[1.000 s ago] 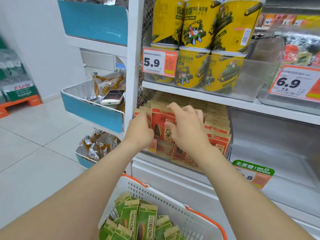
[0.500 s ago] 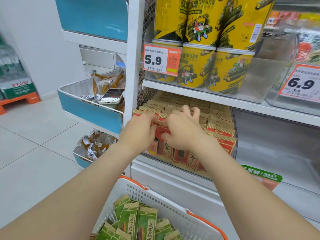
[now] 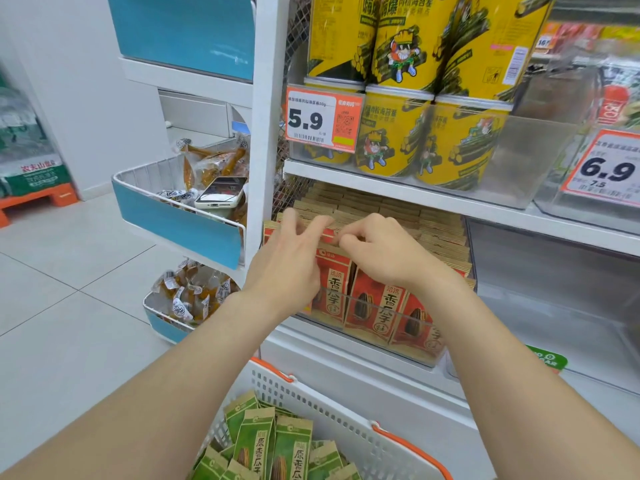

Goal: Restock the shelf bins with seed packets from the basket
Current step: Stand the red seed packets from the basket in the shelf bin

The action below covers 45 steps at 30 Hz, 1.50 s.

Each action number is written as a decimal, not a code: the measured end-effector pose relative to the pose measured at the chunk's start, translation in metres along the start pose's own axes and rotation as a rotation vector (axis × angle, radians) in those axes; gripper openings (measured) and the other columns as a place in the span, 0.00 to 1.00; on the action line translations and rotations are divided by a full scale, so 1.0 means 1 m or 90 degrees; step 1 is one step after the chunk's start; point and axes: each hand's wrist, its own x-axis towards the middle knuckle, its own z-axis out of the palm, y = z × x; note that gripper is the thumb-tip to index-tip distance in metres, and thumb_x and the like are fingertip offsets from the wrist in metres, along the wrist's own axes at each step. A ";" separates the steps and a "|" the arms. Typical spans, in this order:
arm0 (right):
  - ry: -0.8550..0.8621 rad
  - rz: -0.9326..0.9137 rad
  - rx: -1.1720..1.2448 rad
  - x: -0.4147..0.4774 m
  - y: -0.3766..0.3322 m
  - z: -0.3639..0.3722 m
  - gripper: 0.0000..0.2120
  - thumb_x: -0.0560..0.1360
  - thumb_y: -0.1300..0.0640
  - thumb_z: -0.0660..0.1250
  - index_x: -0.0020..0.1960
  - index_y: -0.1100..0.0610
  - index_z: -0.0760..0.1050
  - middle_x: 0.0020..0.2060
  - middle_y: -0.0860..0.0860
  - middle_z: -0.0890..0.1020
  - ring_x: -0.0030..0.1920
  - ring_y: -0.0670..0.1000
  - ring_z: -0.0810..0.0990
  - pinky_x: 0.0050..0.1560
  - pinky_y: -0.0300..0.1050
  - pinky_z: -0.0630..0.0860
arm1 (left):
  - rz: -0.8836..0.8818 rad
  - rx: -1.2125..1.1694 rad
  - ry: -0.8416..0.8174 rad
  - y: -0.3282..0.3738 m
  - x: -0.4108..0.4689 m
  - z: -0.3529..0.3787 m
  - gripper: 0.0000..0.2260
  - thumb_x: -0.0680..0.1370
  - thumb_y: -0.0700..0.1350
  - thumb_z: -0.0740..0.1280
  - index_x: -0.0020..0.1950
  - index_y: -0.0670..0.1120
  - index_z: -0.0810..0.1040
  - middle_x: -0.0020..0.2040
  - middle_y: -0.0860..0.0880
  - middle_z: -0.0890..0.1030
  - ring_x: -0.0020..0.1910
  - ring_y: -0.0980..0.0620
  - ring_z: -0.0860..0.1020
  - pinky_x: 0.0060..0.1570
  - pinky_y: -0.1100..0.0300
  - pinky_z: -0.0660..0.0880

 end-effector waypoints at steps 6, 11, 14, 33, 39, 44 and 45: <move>0.169 0.068 -0.011 0.000 0.012 0.009 0.16 0.77 0.59 0.57 0.44 0.59 0.84 0.30 0.50 0.80 0.33 0.52 0.79 0.39 0.52 0.82 | -0.029 -0.013 -0.010 0.009 0.002 0.000 0.09 0.78 0.46 0.66 0.56 0.49 0.81 0.59 0.53 0.67 0.50 0.51 0.76 0.41 0.54 0.74; 0.139 0.056 -0.165 -0.002 0.010 0.016 0.17 0.80 0.59 0.58 0.59 0.51 0.84 0.61 0.53 0.82 0.64 0.60 0.77 0.65 0.59 0.73 | -0.027 -0.036 -0.020 0.004 0.003 0.001 0.15 0.79 0.46 0.66 0.66 0.50 0.80 0.60 0.53 0.78 0.59 0.50 0.78 0.52 0.56 0.75; 0.079 0.017 -0.178 0.000 0.010 0.014 0.20 0.81 0.55 0.53 0.58 0.51 0.84 0.58 0.51 0.85 0.63 0.58 0.79 0.66 0.60 0.70 | 0.004 -0.025 -0.019 0.003 -0.002 0.005 0.16 0.81 0.47 0.67 0.68 0.50 0.74 0.63 0.52 0.75 0.60 0.49 0.76 0.56 0.51 0.77; 0.212 -0.088 -0.199 -0.030 0.012 0.011 0.24 0.74 0.39 0.72 0.66 0.46 0.71 0.57 0.44 0.78 0.60 0.51 0.73 0.62 0.55 0.69 | -0.011 -0.030 0.088 0.007 0.004 0.006 0.22 0.73 0.37 0.77 0.57 0.51 0.68 0.57 0.49 0.68 0.56 0.46 0.70 0.50 0.51 0.74; 0.191 -0.157 -0.138 -0.063 -0.017 0.030 0.10 0.71 0.54 0.57 0.39 0.51 0.77 0.34 0.49 0.81 0.38 0.56 0.78 0.40 0.52 0.77 | -0.061 -0.005 -0.056 -0.004 -0.024 -0.012 0.07 0.76 0.42 0.67 0.46 0.52 0.71 0.42 0.52 0.78 0.46 0.44 0.78 0.41 0.48 0.77; -0.125 -0.149 -0.241 -0.090 -0.018 0.073 0.09 0.75 0.57 0.59 0.42 0.49 0.77 0.38 0.54 0.82 0.41 0.61 0.80 0.40 0.51 0.79 | -0.021 0.152 -0.470 -0.027 -0.065 -0.002 0.08 0.80 0.45 0.69 0.58 0.51 0.78 0.56 0.48 0.79 0.58 0.43 0.78 0.55 0.49 0.79; -0.180 -0.148 -0.257 -0.097 -0.018 0.081 0.09 0.75 0.59 0.60 0.43 0.49 0.77 0.39 0.53 0.81 0.42 0.61 0.80 0.39 0.49 0.77 | -0.024 0.153 -0.525 -0.034 -0.074 0.004 0.09 0.81 0.45 0.68 0.60 0.50 0.79 0.56 0.47 0.78 0.59 0.43 0.79 0.56 0.49 0.79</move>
